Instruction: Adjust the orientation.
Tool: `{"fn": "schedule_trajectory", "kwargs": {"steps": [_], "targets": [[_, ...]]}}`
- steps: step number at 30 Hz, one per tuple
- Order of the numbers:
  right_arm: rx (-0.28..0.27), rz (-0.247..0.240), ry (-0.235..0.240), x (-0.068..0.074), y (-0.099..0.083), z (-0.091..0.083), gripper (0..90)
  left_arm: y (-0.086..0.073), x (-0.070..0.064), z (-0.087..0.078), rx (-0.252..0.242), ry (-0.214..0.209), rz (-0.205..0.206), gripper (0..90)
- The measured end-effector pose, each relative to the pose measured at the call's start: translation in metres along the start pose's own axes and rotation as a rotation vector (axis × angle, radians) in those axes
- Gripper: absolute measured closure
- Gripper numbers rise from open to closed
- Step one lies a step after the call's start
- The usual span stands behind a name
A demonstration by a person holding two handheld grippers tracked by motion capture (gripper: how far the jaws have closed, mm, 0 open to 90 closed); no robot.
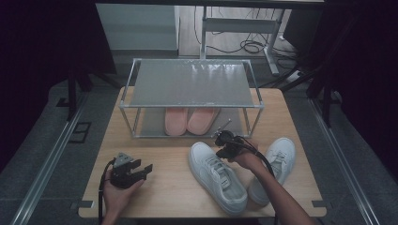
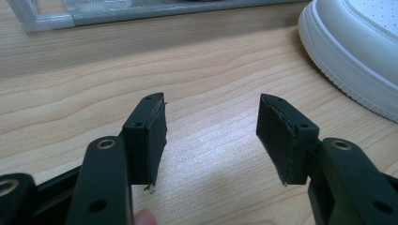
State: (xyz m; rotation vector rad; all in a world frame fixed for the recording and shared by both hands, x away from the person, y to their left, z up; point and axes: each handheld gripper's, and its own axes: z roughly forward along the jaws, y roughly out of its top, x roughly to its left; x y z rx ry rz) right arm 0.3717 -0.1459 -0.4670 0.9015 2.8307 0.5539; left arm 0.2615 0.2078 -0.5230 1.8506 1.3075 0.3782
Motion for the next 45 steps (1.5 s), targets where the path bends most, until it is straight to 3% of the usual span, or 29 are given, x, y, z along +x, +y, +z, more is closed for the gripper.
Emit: {"fn": "schedule_trajectory", "kwargs": {"steps": [9, 15, 24, 30, 38, 45], "targets": [[-0.011, -0.021, 0.027, 0.002, 0.002, 0.0, 90.0, 0.0, -0.001, 0.001, 0.004, -0.002, 0.003, 43.3], [-0.058, -0.003, 0.024, -0.001, -0.005, -0.016, 90.0, 0.0, 0.001, -0.001, -0.001, -0.001, -0.002, 43.3], [-0.213, 0.011, 0.016, 0.001, -0.035, -0.059, 89.1, 0.0, 0.0, -0.001, 0.001, 0.0, -0.003, 43.2], [-0.286, 0.04, 0.015, 0.001, -0.059, -0.074, 89.1, 0.001, 0.0, -0.003, -0.006, 0.001, -0.002, 43.2], [-0.343, 0.055, 0.016, 0.006, -0.085, -0.083, 88.5, 0.001, 0.0, -0.003, -0.005, 0.003, -0.011, 43.0], [-0.362, 0.057, 0.013, 0.012, -0.096, -0.087, 88.3, 0.001, 0.0, -0.003, -0.003, 0.001, -0.009, 42.8]]}}
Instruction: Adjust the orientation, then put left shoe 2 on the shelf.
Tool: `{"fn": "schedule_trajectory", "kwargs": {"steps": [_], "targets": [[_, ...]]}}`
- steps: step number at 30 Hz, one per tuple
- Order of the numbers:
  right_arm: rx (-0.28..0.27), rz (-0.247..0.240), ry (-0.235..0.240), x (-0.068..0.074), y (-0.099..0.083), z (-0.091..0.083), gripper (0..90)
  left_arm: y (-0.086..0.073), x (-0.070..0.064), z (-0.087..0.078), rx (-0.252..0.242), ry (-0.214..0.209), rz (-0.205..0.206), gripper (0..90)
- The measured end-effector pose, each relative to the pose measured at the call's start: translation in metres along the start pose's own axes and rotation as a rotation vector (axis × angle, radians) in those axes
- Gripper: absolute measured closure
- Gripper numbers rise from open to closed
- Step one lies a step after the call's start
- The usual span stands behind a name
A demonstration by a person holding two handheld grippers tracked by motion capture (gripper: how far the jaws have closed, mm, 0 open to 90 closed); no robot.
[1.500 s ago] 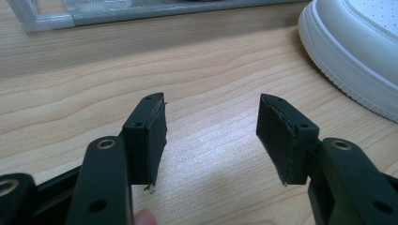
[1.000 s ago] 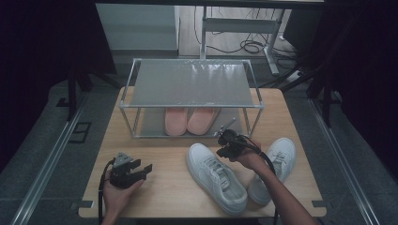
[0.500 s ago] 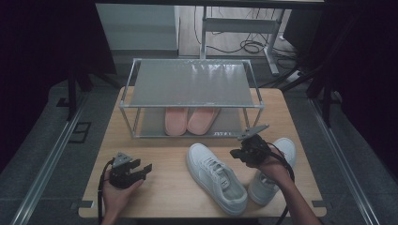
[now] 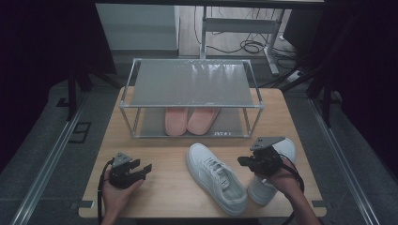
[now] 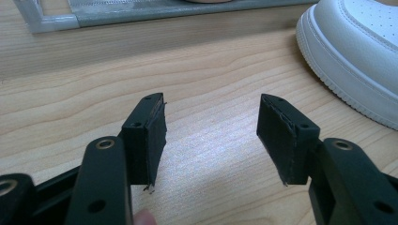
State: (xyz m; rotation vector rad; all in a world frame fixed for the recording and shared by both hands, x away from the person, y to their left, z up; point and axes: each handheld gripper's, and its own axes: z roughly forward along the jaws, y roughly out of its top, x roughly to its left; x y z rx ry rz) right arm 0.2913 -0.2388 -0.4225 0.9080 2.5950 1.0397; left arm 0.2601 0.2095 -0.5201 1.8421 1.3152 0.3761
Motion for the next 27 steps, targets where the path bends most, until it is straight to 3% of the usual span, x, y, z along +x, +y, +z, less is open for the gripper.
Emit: {"fn": "schedule_trajectory", "kwargs": {"steps": [21, 27], "targets": [[0.002, -0.023, 0.031, 0.012, 0.0, 0.003, 87.5, -0.001, 0.0, -0.002, 0.001, -0.002, -0.009, 42.8], [0.022, -0.033, 0.045, 0.018, -0.004, 0.004, 81.4, -0.001, -0.001, -0.001, 0.002, -0.007, -0.007, 42.7]]}}
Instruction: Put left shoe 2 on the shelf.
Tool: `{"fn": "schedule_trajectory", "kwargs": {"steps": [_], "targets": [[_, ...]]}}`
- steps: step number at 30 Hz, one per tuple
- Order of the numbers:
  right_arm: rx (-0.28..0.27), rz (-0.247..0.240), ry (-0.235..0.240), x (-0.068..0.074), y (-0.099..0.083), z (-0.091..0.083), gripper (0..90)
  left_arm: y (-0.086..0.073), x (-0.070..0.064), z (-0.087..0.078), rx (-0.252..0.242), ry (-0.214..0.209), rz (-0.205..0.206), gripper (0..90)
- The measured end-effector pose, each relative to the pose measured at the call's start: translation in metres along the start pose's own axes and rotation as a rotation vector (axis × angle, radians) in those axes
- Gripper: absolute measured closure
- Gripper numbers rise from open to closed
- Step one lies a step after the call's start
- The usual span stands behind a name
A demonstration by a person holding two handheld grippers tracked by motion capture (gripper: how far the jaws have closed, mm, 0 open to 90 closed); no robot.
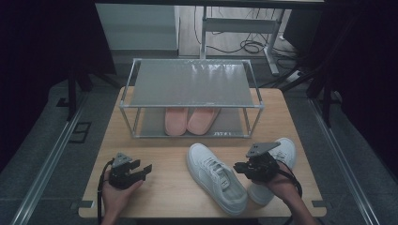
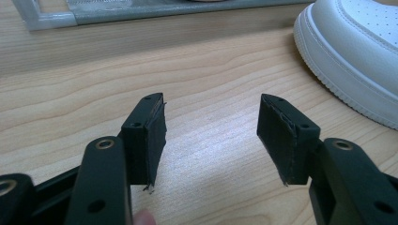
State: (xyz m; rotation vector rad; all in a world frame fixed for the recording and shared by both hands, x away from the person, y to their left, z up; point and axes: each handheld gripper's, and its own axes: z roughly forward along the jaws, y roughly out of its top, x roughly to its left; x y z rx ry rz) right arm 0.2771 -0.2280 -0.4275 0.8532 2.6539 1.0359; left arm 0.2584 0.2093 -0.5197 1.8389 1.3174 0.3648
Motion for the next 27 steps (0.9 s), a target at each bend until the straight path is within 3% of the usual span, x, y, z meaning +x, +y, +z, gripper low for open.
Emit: {"fn": "schedule_trajectory", "kwargs": {"steps": [10, 15, 27], "targets": [[0.053, -0.025, 0.01, 0.01, -0.003, 0.008, 65.9, 0.0, 0.0, 0.001, 0.007, -0.004, 0.002, 42.5], [0.073, -0.03, 0.012, 0.012, 0.0, 0.013, 63.0, -0.001, 0.0, 0.001, 0.007, -0.005, 0.0, 42.5], [0.142, -0.007, -0.051, 0.014, 0.017, 0.039, 62.1, -0.001, 0.001, 0.001, 0.006, -0.006, -0.001, 42.5]]}}
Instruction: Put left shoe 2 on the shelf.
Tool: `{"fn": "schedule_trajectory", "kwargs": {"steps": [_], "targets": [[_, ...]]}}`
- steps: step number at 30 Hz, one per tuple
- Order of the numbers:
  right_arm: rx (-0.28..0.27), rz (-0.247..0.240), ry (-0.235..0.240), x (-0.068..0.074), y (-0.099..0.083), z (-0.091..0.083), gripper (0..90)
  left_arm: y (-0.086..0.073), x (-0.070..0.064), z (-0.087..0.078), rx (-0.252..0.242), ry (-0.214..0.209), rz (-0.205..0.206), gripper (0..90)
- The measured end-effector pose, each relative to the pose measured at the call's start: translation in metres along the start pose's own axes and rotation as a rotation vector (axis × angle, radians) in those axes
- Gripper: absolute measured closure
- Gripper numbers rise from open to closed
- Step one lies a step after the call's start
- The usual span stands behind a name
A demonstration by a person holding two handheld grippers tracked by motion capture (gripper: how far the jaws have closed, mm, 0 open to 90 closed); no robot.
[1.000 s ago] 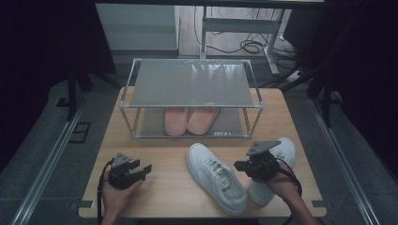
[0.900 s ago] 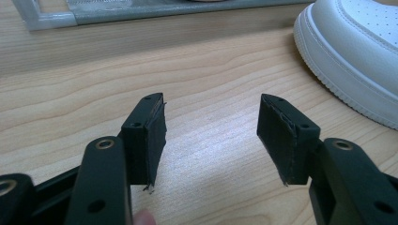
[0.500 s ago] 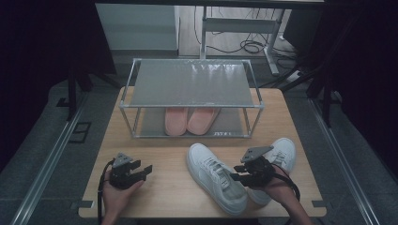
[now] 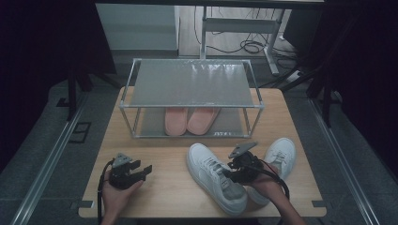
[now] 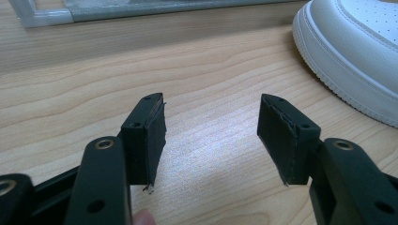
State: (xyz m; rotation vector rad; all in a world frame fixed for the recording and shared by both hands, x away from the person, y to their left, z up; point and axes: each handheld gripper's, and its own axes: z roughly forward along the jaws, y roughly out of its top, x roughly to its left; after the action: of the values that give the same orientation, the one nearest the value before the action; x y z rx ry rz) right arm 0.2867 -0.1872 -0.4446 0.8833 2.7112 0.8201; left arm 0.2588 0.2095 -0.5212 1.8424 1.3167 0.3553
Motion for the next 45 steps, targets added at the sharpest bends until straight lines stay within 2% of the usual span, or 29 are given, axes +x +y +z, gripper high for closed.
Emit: {"fn": "schedule_trajectory", "kwargs": {"steps": [3, 5, 7, 12, 19, 23, 30, 35, 45], "targets": [[0.022, 0.011, -0.013, 0.0, 0.002, 0.007, 64.0, 0.0, 0.001, 0.001, 0.002, 0.0, -0.001, 42.4], [0.032, 0.022, -0.006, -0.001, 0.003, 0.01, 67.0, 0.0, 0.001, 0.0, 0.004, 0.0, 0.001, 42.4], [0.036, 0.034, 0.0, 0.0, 0.003, 0.012, 70.1, 0.0, 0.0, 0.0, 0.003, -0.001, 0.001, 42.5], [0.036, 0.044, -0.024, 0.001, 0.003, 0.011, 75.6, 0.0, -0.001, 0.0, 0.005, -0.003, 0.004, 42.5], [-0.009, 0.072, -0.043, 0.003, -0.001, 0.011, 77.6, 0.0, 0.0, 0.001, 0.006, 0.0, 0.001, 42.5], [-0.054, 0.1, -0.029, 0.004, 0.0, 0.008, 78.0, 0.0, 0.0, 0.0, 0.003, 0.0, 0.0, 42.5], [-0.099, 0.096, -0.025, 0.015, 0.004, 0.002, 78.2, 0.0, 0.002, -0.001, 0.002, 0.0, -0.003, 42.5], [-0.131, 0.11, 0.016, 0.018, 0.008, -0.001, 78.3, 0.0, 0.003, -0.001, 0.0, 0.0, -0.005, 42.5], [-0.241, 0.1, 0.071, 0.025, 0.02, -0.017, 78.7, 0.0, 0.004, 0.0, 0.003, 0.001, -0.003, 42.5]]}}
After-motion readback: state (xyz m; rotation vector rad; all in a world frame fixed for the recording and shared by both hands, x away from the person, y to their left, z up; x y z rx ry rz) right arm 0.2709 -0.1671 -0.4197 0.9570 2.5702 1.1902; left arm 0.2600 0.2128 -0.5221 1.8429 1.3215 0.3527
